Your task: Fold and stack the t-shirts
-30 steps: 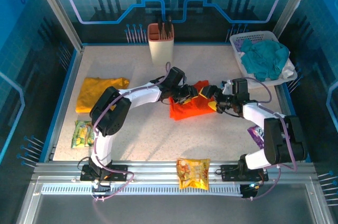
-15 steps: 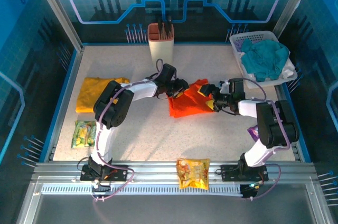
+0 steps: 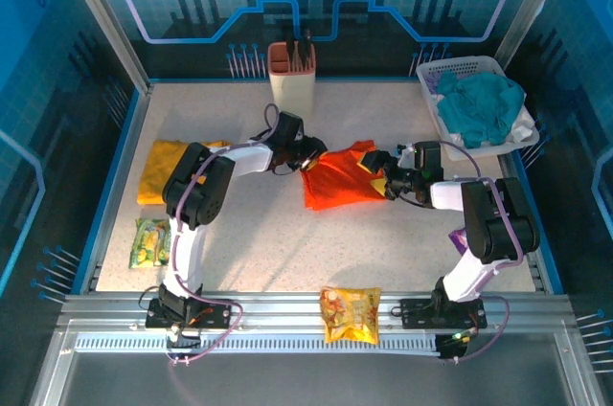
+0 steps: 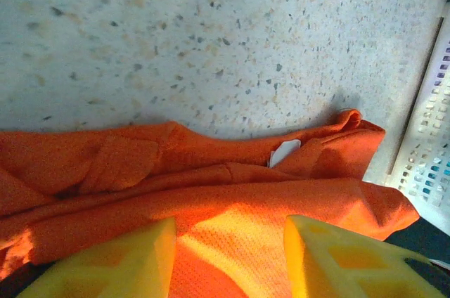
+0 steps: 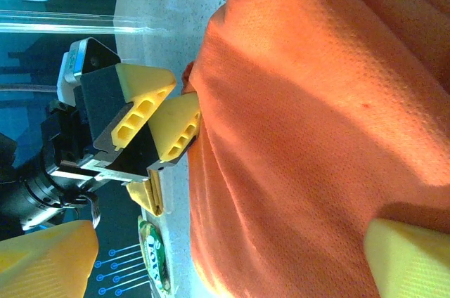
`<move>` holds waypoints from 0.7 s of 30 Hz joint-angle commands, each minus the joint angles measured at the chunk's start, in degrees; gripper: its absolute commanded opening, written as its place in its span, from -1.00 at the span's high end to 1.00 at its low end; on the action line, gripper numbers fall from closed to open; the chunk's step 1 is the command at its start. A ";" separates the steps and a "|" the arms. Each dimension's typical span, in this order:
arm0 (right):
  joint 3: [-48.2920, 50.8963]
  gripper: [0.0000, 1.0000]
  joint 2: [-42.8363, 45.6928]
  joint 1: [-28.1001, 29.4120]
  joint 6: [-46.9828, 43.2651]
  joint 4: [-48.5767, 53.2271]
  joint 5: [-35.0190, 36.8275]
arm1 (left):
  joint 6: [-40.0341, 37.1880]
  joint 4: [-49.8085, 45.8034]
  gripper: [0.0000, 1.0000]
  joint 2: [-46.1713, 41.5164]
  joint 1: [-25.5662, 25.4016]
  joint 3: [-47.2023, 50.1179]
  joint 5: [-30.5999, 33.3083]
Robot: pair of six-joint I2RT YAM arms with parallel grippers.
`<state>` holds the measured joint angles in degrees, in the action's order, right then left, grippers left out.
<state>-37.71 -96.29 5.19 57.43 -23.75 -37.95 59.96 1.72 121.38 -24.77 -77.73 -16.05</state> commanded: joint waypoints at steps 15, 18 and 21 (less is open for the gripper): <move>-19.02 -0.97 -1.70 0.94 -8.45 19.37 3.20 | 1.60 -2.96 0.12 -10.49 -10.70 4.88 1.47; -22.61 -0.96 -6.13 0.89 -10.06 19.05 3.56 | 2.56 -0.85 0.12 -8.96 -12.85 6.23 1.64; -26.92 -0.95 -11.33 0.84 -11.37 19.20 3.05 | 3.15 -0.79 0.14 -7.66 -13.83 7.75 1.66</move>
<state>-61.43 -103.42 5.34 48.77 -6.76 -34.74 61.69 0.36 111.59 -38.39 -72.01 -14.79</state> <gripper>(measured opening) 0.978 0.430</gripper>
